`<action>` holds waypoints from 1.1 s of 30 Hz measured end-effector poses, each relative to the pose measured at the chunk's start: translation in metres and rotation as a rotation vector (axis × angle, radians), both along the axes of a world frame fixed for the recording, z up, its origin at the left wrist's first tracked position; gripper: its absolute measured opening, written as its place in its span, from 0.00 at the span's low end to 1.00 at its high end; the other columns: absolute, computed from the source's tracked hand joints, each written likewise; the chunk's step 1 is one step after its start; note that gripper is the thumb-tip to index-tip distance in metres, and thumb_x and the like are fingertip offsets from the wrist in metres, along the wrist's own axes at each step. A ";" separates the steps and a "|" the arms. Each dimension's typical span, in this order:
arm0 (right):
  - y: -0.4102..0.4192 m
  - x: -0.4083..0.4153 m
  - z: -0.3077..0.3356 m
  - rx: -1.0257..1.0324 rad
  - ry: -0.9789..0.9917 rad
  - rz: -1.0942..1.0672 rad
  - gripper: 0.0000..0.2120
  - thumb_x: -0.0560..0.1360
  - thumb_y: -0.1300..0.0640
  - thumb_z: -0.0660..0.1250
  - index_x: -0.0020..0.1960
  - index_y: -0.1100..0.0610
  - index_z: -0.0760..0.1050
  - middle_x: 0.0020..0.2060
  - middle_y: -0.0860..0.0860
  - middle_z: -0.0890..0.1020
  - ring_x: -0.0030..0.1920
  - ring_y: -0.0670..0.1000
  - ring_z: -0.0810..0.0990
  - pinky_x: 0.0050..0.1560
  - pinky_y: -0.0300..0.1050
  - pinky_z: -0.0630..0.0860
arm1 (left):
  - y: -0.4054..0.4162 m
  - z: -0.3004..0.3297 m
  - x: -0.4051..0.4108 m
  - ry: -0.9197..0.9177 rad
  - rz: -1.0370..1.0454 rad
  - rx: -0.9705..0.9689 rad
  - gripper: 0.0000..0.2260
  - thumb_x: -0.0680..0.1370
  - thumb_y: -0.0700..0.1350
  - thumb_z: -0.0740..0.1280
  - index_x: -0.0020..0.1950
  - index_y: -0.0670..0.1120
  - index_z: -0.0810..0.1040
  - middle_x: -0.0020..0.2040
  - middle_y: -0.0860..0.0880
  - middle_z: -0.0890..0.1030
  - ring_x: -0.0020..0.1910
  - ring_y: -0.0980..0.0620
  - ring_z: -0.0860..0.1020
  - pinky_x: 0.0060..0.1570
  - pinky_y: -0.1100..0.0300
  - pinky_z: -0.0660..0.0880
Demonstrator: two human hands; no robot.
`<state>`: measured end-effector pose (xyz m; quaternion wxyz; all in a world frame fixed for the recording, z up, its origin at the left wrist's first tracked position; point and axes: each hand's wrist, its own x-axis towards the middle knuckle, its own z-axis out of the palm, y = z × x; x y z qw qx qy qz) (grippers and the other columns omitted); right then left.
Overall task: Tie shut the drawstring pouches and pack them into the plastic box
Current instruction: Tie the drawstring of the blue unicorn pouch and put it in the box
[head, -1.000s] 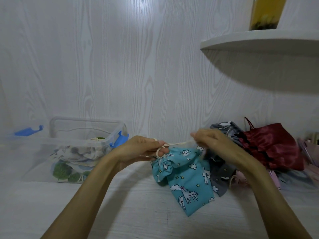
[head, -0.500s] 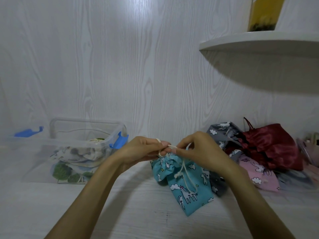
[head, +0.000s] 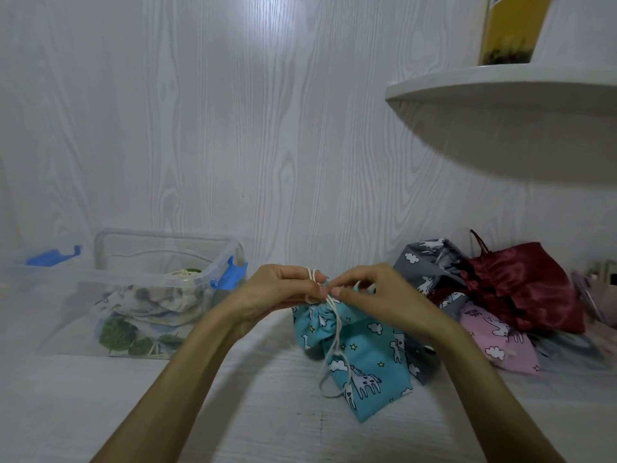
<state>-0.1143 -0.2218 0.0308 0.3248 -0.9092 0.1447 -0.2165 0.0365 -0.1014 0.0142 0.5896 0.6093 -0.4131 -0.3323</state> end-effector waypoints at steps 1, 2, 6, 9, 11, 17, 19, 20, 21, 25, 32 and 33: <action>0.001 0.001 -0.002 0.054 0.020 0.053 0.07 0.75 0.54 0.68 0.52 0.50 0.82 0.44 0.49 0.84 0.40 0.49 0.77 0.43 0.37 0.74 | 0.000 0.000 -0.002 -0.037 -0.008 0.002 0.08 0.70 0.37 0.73 0.48 0.44 0.84 0.49 0.43 0.85 0.50 0.51 0.83 0.53 0.65 0.78; 0.001 0.002 -0.004 0.091 0.027 0.084 0.09 0.75 0.55 0.68 0.54 0.51 0.82 0.46 0.49 0.84 0.44 0.51 0.80 0.47 0.36 0.75 | 0.000 0.000 -0.004 -0.067 -0.011 0.003 0.08 0.70 0.37 0.73 0.48 0.44 0.84 0.49 0.43 0.85 0.50 0.51 0.83 0.54 0.64 0.77; -0.001 -0.001 -0.004 0.189 0.003 0.114 0.07 0.74 0.56 0.69 0.51 0.52 0.83 0.45 0.49 0.86 0.49 0.54 0.82 0.52 0.42 0.77 | 0.000 0.001 -0.007 -0.092 -0.027 -0.022 0.10 0.64 0.40 0.76 0.44 0.47 0.85 0.48 0.42 0.85 0.50 0.50 0.83 0.56 0.61 0.77; 0.001 -0.002 -0.001 0.193 0.001 0.065 0.04 0.72 0.55 0.71 0.45 0.51 0.84 0.39 0.52 0.86 0.39 0.51 0.78 0.44 0.43 0.75 | -0.001 0.003 -0.010 -0.156 0.004 -0.025 0.08 0.63 0.40 0.77 0.39 0.49 0.85 0.40 0.45 0.85 0.44 0.54 0.83 0.52 0.63 0.78; 0.002 0.001 0.000 0.195 -0.020 -0.021 0.04 0.71 0.55 0.71 0.41 0.52 0.85 0.31 0.50 0.82 0.33 0.46 0.73 0.37 0.38 0.69 | -0.002 0.006 -0.013 -0.206 0.086 -0.042 0.08 0.66 0.36 0.76 0.39 0.47 0.83 0.34 0.48 0.85 0.37 0.58 0.82 0.40 0.68 0.77; 0.007 0.008 -0.005 0.076 -0.107 -0.093 0.05 0.71 0.57 0.70 0.38 0.55 0.83 0.21 0.42 0.75 0.21 0.39 0.68 0.25 0.28 0.63 | -0.003 0.000 -0.019 -0.299 0.334 -0.123 0.07 0.65 0.36 0.77 0.41 0.45 0.85 0.34 0.48 0.85 0.36 0.55 0.84 0.35 0.68 0.78; 0.008 0.008 -0.006 0.051 -0.133 -0.063 0.04 0.72 0.57 0.70 0.39 0.54 0.83 0.24 0.43 0.76 0.26 0.41 0.69 0.29 0.30 0.65 | -0.005 -0.003 -0.022 -0.322 0.377 -0.172 0.07 0.66 0.36 0.75 0.40 0.47 0.85 0.35 0.49 0.85 0.36 0.54 0.84 0.38 0.64 0.81; 0.007 0.007 -0.006 0.051 -0.142 -0.040 0.04 0.72 0.57 0.70 0.41 0.54 0.83 0.28 0.46 0.79 0.29 0.43 0.71 0.31 0.32 0.68 | -0.006 -0.003 -0.023 -0.340 0.391 -0.194 0.07 0.66 0.36 0.75 0.39 0.48 0.85 0.35 0.50 0.85 0.36 0.54 0.84 0.40 0.60 0.82; 0.006 0.005 -0.005 0.061 -0.142 -0.020 0.04 0.73 0.56 0.70 0.42 0.53 0.83 0.32 0.48 0.81 0.32 0.45 0.73 0.34 0.33 0.70 | -0.006 -0.003 -0.022 -0.357 0.400 -0.209 0.07 0.66 0.38 0.75 0.38 0.50 0.85 0.35 0.51 0.85 0.36 0.54 0.84 0.41 0.57 0.82; -0.003 0.001 -0.001 0.281 -0.096 0.000 0.06 0.74 0.57 0.69 0.46 0.56 0.84 0.38 0.52 0.85 0.36 0.42 0.79 0.39 0.30 0.75 | -0.006 -0.003 -0.021 -0.455 0.430 -0.227 0.05 0.65 0.51 0.77 0.37 0.52 0.85 0.34 0.54 0.85 0.32 0.57 0.82 0.40 0.52 0.82; -0.009 0.002 -0.005 0.465 -0.037 0.058 0.10 0.75 0.56 0.68 0.55 0.54 0.82 0.44 0.50 0.85 0.44 0.45 0.80 0.44 0.35 0.73 | -0.005 -0.001 -0.021 -0.516 0.470 -0.245 0.08 0.64 0.51 0.78 0.35 0.49 0.84 0.32 0.53 0.84 0.33 0.56 0.83 0.38 0.52 0.82; -0.009 0.002 -0.005 0.490 -0.042 0.074 0.10 0.75 0.55 0.68 0.55 0.54 0.82 0.43 0.49 0.85 0.44 0.46 0.80 0.45 0.37 0.73 | -0.005 -0.001 -0.020 -0.506 0.462 -0.251 0.08 0.63 0.50 0.78 0.35 0.48 0.84 0.32 0.52 0.84 0.33 0.56 0.83 0.39 0.53 0.82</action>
